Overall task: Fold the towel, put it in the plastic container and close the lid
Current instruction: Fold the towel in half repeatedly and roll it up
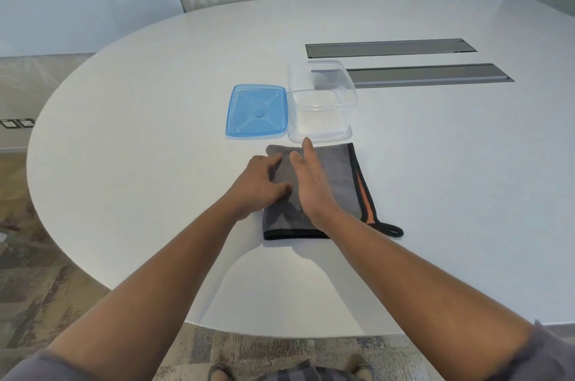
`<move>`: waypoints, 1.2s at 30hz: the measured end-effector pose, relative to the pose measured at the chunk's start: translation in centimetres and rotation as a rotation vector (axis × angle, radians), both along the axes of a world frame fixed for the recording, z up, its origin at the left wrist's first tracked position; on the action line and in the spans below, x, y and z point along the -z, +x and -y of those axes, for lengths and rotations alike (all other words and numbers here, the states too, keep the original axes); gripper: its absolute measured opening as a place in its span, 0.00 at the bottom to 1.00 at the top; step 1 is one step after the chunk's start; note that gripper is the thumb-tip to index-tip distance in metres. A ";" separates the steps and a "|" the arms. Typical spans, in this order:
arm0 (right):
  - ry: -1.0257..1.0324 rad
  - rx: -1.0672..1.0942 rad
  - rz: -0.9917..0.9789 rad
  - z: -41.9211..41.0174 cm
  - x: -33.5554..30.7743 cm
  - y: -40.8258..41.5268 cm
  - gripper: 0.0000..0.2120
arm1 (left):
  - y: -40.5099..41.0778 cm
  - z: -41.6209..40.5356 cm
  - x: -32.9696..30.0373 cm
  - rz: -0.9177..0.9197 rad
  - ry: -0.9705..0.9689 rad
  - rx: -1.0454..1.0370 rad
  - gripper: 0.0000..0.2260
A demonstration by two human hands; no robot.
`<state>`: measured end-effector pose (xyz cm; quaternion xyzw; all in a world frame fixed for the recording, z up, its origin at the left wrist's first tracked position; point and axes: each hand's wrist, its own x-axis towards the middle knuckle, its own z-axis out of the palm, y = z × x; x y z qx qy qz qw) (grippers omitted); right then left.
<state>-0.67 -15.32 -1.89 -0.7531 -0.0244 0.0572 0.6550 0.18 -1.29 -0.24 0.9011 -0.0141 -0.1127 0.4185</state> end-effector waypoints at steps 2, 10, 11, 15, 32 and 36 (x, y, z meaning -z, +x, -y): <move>0.031 0.035 0.003 -0.3 0.2 0.1 0.34 | -0.2 -0.1 0.3 0.029 0.022 0.019 0.35; 0.191 0.067 -0.030 -1.6 0.0 -0.1 0.43 | -0.7 -1.1 -0.7 -0.098 -0.097 0.061 0.43; 0.203 0.060 -0.034 -1.9 -0.2 -0.2 0.42 | -0.5 -1.6 -0.9 -0.097 -0.136 0.039 0.44; 0.284 -0.006 -0.094 -3.2 0.7 0.4 0.43 | -0.6 -2.3 -2.5 -0.105 -0.239 0.000 0.42; 0.811 0.179 -0.454 0.7 0.7 1.1 0.24 | -0.9 3.6 -0.2 0.184 0.040 0.119 0.29; 0.988 0.139 -0.444 2.1 1.6 1.6 0.27 | -1.2 5.4 1.7 0.266 0.246 0.153 0.36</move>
